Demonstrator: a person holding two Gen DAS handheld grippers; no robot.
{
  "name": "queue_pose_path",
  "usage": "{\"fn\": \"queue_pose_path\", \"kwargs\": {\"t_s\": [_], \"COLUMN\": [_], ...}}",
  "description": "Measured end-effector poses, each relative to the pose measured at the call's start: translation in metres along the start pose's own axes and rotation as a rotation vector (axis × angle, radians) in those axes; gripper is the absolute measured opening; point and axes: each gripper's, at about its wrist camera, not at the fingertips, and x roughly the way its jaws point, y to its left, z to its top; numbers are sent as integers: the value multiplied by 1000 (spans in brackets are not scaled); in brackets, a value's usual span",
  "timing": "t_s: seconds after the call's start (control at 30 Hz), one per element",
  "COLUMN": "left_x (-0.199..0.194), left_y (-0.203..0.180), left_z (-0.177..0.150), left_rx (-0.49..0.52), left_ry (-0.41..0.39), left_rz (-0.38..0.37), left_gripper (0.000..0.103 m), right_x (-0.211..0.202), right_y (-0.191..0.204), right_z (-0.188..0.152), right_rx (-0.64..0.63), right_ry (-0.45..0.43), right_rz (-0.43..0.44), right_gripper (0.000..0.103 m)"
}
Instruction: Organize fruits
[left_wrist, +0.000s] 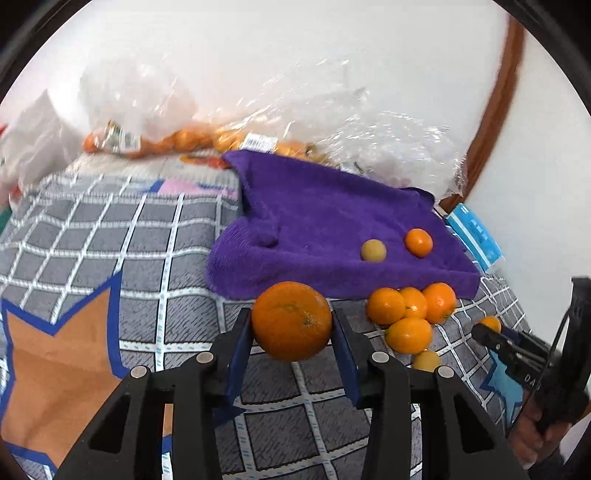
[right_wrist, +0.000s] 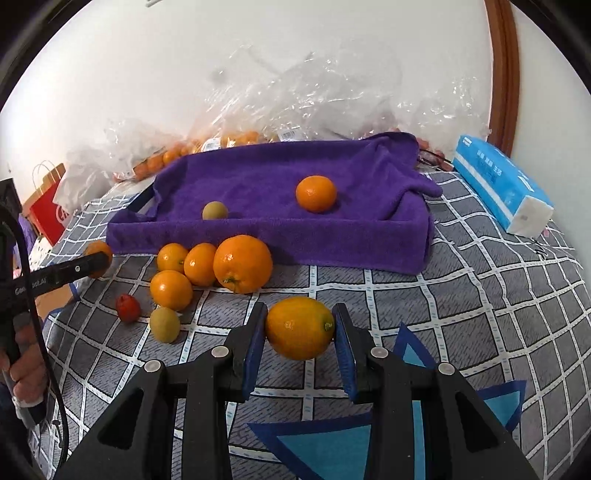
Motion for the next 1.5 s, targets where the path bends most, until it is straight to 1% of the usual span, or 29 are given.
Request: {"fn": "queue_pose_path", "kwargs": {"t_s": [0.17,0.27,0.57,0.77,0.9,1.1,1.3,1.5], "left_x": [-5,-7,-12,-17,-19,-26,-33,-38], "left_y": [-14,-17,-13,-15,-12,-5,1,7], "left_z": [1,0,-1,-2,-1,2,4,5], "left_rx": [87,104,80,82,59,14,-11,-43], "left_ry": [-29,-31,-51,-66,-63,-91,-133,-153], "left_rz": [-3,-6,-11,-31,-40,-57,-27,-37], "left_gripper": [40,40,40,40,40,40,40,40], "right_x": [-4,-4,-8,-13,-18,-27,-41,-48], "right_y": [-4,-4,-6,-5,-3,2,4,2], "right_z": [-1,0,-2,-5,-6,3,16,21], "right_rx": [15,19,34,52,69,75,83,103], "right_ry": [-19,-21,-38,-44,-45,-64,-99,-117], "right_rz": [2,17,-1,3,14,28,47,48], "right_gripper": [36,36,36,36,36,36,36,36]}}
